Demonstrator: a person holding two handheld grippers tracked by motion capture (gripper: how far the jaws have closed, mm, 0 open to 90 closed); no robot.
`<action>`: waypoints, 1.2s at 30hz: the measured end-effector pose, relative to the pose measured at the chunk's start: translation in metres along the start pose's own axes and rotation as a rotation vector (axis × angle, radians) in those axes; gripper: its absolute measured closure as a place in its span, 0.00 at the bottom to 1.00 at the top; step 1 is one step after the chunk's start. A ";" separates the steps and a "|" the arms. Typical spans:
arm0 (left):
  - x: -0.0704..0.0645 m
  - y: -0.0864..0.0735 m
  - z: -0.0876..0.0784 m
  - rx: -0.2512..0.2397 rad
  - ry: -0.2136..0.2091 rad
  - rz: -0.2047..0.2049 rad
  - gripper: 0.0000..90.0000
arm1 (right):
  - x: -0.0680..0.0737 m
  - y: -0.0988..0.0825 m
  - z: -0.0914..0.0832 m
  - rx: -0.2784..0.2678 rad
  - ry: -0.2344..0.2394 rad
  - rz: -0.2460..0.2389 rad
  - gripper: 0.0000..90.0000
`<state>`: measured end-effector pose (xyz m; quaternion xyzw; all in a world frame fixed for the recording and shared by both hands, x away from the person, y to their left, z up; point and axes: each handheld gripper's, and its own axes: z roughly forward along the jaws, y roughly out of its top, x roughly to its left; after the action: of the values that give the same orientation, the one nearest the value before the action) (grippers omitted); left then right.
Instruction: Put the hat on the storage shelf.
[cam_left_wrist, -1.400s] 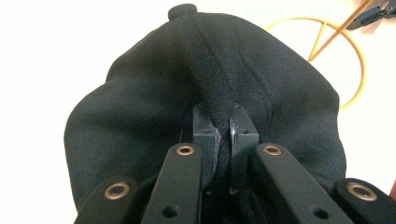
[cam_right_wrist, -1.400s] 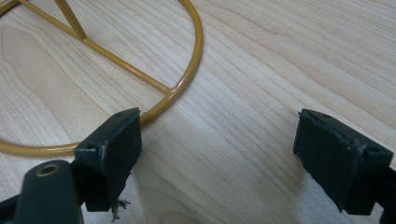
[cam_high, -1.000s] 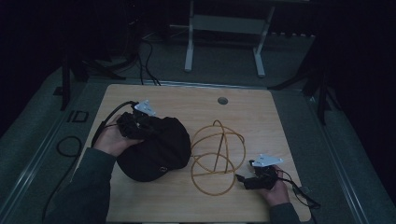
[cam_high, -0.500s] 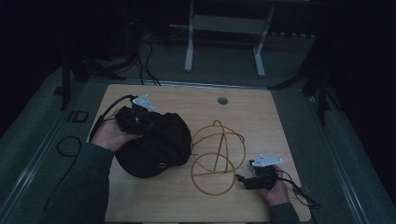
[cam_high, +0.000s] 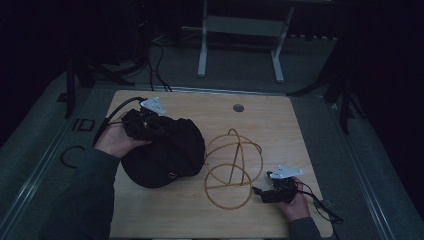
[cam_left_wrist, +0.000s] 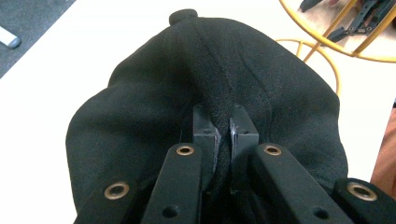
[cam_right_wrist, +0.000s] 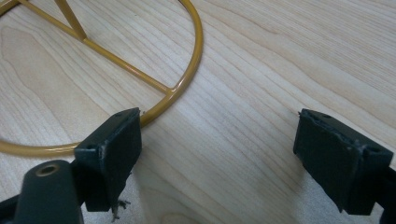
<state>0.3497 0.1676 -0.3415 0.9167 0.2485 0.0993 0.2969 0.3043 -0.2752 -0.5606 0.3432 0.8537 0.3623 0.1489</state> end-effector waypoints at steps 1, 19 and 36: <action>0.000 0.000 -0.001 0.002 0.000 0.000 0.94 | 0.000 0.000 0.000 0.000 0.000 0.000 0.17; -0.001 0.017 -0.012 0.036 -0.013 0.058 0.94 | 0.000 0.000 0.000 0.000 0.000 0.001 0.17; 0.001 0.034 -0.027 0.058 -0.015 0.097 0.94 | 0.000 0.000 0.000 0.000 0.000 0.001 0.17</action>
<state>0.3549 0.1574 -0.2994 0.9366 0.2042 0.0992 0.2670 0.3043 -0.2752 -0.5606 0.3435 0.8536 0.3623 0.1488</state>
